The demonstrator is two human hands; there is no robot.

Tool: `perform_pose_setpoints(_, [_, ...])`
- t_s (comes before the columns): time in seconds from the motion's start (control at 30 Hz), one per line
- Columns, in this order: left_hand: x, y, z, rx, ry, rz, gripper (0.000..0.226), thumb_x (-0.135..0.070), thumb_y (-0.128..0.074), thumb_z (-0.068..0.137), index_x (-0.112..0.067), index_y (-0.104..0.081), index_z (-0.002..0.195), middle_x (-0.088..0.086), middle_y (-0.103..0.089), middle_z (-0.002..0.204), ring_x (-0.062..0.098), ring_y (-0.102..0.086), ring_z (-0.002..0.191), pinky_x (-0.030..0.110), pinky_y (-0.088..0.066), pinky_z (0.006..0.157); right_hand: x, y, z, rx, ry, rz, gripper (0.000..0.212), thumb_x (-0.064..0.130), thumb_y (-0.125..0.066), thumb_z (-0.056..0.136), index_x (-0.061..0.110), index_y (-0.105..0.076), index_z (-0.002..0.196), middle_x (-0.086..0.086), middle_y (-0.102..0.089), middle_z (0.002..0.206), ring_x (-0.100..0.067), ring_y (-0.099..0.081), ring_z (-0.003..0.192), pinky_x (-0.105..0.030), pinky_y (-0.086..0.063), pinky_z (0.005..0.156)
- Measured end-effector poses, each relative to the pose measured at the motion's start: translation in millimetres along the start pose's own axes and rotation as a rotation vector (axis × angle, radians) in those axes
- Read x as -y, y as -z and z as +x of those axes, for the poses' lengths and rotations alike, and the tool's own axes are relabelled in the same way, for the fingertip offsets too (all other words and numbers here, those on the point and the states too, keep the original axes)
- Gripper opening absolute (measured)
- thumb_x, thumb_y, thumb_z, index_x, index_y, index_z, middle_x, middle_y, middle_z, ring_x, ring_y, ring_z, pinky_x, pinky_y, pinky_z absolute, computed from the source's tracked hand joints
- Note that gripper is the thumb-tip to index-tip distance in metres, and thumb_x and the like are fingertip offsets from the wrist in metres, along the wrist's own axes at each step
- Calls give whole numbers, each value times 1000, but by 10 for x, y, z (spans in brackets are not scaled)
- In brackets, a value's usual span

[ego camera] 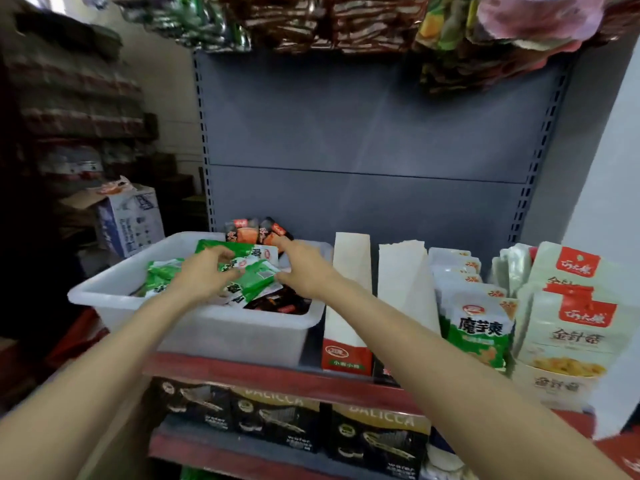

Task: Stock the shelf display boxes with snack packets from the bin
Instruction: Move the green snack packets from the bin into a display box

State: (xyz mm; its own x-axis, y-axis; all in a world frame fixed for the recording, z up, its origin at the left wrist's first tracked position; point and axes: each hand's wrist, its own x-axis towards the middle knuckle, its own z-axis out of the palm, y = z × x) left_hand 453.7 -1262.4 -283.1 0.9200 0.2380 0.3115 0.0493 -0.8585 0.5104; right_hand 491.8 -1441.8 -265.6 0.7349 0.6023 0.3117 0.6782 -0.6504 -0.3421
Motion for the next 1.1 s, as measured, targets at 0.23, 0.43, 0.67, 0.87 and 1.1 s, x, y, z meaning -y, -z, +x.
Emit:
perform_pose_setpoints(0.23, [424, 71, 94, 246, 28, -62, 73, -44, -63, 84, -17, -32, 144, 5, -49, 140, 22, -59, 111, 37, -51, 91, 175, -410, 471, 319, 40, -129, 84, 19, -67, 86, 16, -14, 151, -12, -39, 147, -29, -44, 125, -32, -39, 94])
perform_pose_setpoints(0.43, [458, 45, 83, 268, 15, -140, 77, -44, -75, 74, -12, -45, 138, 1, -45, 143, 17, -45, 129, 36, -41, 105, 122, -477, 549, 289, 95, -370, 50, 36, -59, 90, 17, -47, 135, -12, -58, 123, -32, -53, 112, -39, -47, 89])
perform_pose_setpoints(0.67, [367, 97, -6, 20, -65, -263, 59, -17, -78, 76, -18, -49, 128, -1, -60, 110, 13, -54, 105, 26, -50, 68, 66, -320, 381, 59, 143, -362, 25, 7, -36, 96, 7, -53, 113, -19, -58, 93, -37, -55, 85, -37, -38, 64])
perform_pose_setpoints(0.87, [113, 96, -85, -115, -166, -509, 12, -14, -72, 82, -17, -62, 88, -1, -68, 91, 11, -64, 86, 18, -49, 76, -57, -34, 190, -195, 93, 29, 21, 10, -38, 95, 7, -59, 94, -14, -64, 85, -37, -54, 80, -38, -38, 69])
perform_pose_setpoints(1.1, [-615, -48, -132, -192, -314, -678, 24, -4, -59, 90, -23, -57, 76, -2, -64, 75, 11, -60, 68, 24, -53, 65, -237, 397, -236, -337, -37, 395, 20, 10, -46, 92, 9, -66, 95, -6, -72, 88, -25, -66, 88, -44, -52, 83])
